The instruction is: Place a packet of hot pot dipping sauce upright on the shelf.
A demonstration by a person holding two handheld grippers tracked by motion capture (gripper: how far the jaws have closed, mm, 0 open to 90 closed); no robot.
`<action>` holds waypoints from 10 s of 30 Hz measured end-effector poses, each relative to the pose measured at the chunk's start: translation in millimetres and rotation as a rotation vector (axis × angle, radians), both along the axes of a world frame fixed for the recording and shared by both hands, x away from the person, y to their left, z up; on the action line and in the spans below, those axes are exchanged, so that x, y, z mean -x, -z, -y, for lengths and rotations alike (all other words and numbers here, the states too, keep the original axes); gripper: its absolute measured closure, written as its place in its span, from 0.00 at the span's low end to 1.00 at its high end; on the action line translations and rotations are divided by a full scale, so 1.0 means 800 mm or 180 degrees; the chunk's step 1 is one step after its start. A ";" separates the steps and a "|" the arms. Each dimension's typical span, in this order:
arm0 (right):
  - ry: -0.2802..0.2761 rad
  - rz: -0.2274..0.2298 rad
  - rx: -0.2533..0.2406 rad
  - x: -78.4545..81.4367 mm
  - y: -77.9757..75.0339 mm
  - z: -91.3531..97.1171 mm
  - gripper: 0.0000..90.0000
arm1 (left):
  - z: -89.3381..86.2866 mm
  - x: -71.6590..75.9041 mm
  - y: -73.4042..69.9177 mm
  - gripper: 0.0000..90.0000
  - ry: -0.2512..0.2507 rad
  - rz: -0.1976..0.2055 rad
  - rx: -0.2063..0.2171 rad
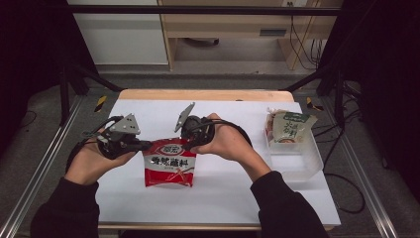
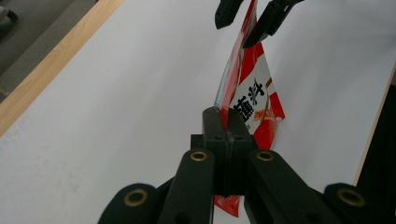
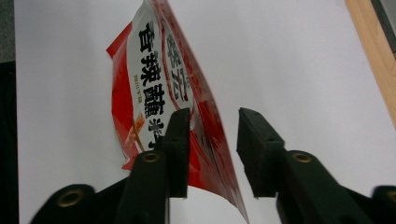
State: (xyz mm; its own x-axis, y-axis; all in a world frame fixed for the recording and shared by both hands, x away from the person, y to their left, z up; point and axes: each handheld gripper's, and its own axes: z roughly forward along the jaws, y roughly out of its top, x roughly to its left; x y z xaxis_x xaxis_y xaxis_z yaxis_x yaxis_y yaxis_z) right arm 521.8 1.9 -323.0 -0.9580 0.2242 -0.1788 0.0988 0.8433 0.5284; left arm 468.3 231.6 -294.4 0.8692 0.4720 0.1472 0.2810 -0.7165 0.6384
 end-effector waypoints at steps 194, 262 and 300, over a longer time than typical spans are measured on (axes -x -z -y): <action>0.2308 -0.0056 -0.0660 0.076 -0.008 0.458 0.87 | -0.103 -0.009 0.156 0.10 -0.1296 -0.0439 -0.0134; 0.2169 0.0754 -0.1056 0.002 -0.104 0.230 0.15 | -0.110 -0.008 0.156 0.10 -0.1329 -0.0393 -0.0087; 0.2140 0.0620 -0.1256 -0.013 -0.066 0.159 0.14 | -0.113 -0.008 0.157 0.10 -0.1356 -0.0400 -0.0034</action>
State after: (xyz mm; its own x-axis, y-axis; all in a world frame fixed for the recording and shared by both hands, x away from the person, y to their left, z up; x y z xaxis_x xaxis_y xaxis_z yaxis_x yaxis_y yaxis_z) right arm 532.4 -125.0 -270.3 -0.5551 0.8236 -0.1161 0.3945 0.3836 0.8350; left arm 474.7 322.1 -419.7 0.6089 0.7910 0.0598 0.6276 -0.5264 0.5736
